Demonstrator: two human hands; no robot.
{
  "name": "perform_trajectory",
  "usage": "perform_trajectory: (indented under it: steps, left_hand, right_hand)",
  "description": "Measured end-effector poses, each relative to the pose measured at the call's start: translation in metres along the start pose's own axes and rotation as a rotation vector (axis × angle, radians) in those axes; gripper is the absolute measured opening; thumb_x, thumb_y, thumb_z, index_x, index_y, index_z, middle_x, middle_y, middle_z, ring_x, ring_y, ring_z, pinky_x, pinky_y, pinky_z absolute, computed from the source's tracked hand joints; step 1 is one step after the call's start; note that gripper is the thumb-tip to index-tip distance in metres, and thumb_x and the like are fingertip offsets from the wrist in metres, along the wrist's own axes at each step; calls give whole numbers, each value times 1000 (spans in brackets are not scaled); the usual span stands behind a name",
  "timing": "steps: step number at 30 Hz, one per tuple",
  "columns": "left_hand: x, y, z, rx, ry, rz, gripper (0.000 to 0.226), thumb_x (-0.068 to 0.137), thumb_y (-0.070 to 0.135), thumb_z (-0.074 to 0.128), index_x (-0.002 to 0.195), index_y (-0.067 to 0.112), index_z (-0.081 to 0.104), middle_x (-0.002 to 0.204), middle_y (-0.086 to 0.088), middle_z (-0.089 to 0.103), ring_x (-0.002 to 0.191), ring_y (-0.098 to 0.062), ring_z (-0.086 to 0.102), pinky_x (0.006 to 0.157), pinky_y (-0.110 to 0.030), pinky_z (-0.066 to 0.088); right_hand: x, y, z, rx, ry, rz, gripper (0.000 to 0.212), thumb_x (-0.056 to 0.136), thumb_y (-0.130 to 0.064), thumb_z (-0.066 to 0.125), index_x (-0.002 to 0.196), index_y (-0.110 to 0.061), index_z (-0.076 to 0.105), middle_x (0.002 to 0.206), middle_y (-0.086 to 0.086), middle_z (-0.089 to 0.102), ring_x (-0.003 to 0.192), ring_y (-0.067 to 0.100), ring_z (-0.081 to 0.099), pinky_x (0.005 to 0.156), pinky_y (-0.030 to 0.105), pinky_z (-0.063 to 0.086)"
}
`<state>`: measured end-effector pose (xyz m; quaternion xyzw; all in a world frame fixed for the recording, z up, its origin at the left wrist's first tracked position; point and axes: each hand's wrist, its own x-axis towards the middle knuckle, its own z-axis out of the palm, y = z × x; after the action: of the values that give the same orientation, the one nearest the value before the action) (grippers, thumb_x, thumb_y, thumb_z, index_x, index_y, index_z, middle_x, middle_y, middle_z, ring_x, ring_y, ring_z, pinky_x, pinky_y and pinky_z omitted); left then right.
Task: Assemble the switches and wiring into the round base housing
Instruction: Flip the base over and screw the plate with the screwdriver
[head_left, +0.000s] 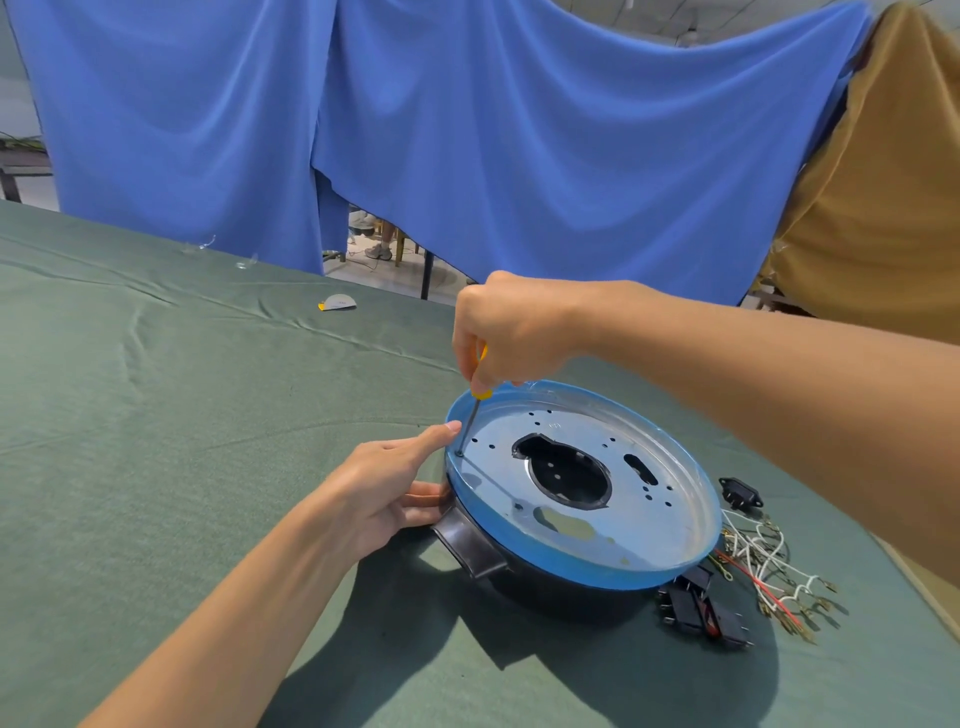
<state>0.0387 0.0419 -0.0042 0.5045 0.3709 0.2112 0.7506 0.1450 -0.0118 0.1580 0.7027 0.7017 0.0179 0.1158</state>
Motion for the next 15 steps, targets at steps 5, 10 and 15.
perform_trajectory:
  steps: [5, 10, 15]
  left_hand:
    - [0, 1, 3, -6, 32, -15, 38, 75, 39, 81, 102, 13, 74, 88, -25, 73, 74, -33, 70, 87, -46, 58]
    - [1, 0, 3, -38, 42, -22, 36, 74, 39, 82, 98, 12, 75, 81, -22, 73, 72, -33, 69, 82, -42, 60]
    - [1, 2, 0, -92, 1, -42, 41, 68, 33, 86, 103, 14, 74, 115, -16, 69, 81, -34, 70, 86, -44, 58]
  right_hand:
    - [-1, 0, 6, 47, -2, 123, 28, 94, -21, 56, 73, -7, 68, 59, -3, 66, 55, 11, 60, 47, 16, 44]
    - [8, -6, 6, 245, -67, 319, 33, 93, -1, 36, 64, -1, 53, 55, 6, 59, 36, 13, 42, 35, 10, 31]
    - [1, 0, 3, 216, -63, 310, 32, 99, -15, 46, 71, -6, 60, 52, 1, 62, 39, 11, 51, 42, 14, 43]
